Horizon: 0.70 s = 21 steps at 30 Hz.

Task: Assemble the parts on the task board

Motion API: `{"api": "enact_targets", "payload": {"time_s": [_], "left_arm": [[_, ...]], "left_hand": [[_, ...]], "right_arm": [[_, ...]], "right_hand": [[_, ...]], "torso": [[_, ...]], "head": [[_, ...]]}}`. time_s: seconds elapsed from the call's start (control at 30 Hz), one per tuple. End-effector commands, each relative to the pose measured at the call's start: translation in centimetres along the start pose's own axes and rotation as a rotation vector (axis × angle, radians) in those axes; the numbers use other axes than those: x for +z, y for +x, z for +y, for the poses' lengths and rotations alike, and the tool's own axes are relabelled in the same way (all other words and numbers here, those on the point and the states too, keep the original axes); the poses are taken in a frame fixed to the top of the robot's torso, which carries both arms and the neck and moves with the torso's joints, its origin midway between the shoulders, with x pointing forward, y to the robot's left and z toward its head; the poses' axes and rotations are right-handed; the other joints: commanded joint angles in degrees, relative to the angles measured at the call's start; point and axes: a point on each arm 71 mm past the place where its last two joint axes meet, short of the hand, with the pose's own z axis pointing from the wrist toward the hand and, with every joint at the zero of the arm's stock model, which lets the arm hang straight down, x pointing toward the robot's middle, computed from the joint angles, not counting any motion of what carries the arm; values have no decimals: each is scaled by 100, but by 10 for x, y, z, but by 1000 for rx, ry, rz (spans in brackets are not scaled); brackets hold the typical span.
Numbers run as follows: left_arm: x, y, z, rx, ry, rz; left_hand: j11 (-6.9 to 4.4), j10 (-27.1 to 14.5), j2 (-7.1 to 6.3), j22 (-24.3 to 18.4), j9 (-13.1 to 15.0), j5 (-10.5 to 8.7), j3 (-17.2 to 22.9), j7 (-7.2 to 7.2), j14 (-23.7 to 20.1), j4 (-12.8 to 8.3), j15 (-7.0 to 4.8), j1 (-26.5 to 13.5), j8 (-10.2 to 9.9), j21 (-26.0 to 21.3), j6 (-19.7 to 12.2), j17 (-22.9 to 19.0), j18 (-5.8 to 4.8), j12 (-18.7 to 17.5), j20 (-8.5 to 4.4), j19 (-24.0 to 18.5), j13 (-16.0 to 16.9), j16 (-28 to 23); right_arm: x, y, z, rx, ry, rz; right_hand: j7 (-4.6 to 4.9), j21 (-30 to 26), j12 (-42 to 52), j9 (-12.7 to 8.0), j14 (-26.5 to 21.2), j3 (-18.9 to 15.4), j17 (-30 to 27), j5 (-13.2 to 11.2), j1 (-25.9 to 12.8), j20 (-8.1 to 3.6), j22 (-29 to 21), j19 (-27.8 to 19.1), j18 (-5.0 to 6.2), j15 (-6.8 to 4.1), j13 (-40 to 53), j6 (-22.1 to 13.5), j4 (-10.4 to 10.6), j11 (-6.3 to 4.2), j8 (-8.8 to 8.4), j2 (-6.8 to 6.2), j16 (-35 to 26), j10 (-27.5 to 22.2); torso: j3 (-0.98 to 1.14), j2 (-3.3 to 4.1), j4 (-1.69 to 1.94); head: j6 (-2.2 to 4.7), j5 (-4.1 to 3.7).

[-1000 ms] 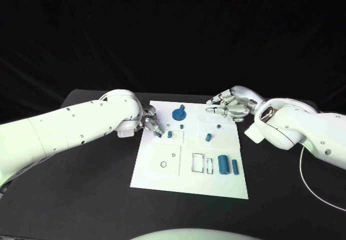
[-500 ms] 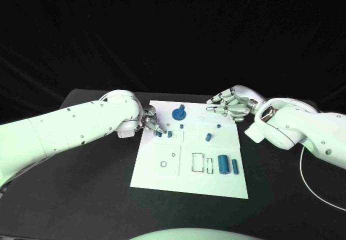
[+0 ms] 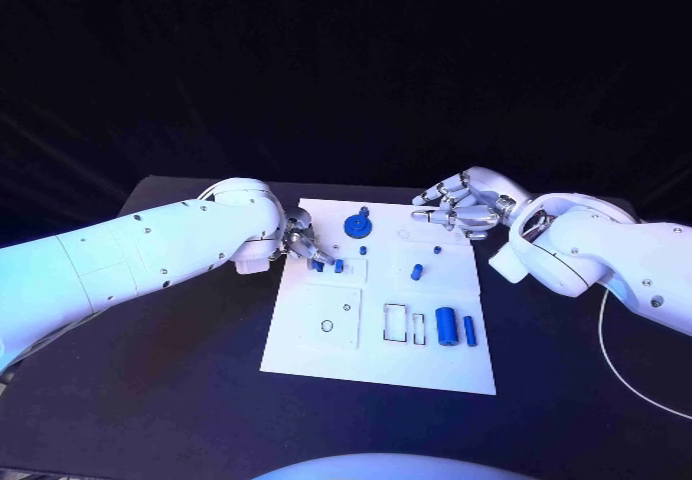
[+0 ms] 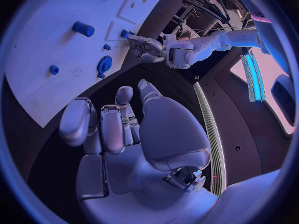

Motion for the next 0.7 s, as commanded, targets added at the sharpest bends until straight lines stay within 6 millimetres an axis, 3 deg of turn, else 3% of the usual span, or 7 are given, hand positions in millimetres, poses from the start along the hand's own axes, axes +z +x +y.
{"api": "enact_targets", "payload": {"time_s": [0.03,0.7], "left_arm": [[2,6,-3,6,1,19],[-3,7,-5,17,0,-2]], "left_hand": [[-6,45,44,750,-4,-1,-18,-3,602,1,-31,-7,-28,22,31,1509,-71,14,-44,206,6,28],[-9,27,90,744,5,10,-118,-3,602,9,-34,70,-24,2,22,1509,-67,-14,-47,203,-27,28]], "right_arm": [[0,0,1,0,-13,-2],[0,0,0,-1,-8,-2]], "right_hand": [[14,-39,19,1,222,-20,1,31,48,-15,-7,-17,56,4,-1,25,-1,-13,32,27,-33,-11],[14,-39,19,1,222,-20,1,31,48,-15,-7,-17,56,4,-1,25,-1,-13,32,27,-33,-11]], "torso": [[1,-6,1],[-1,-3,-2]], "head": [[-2,0],[-5,-5]]}}
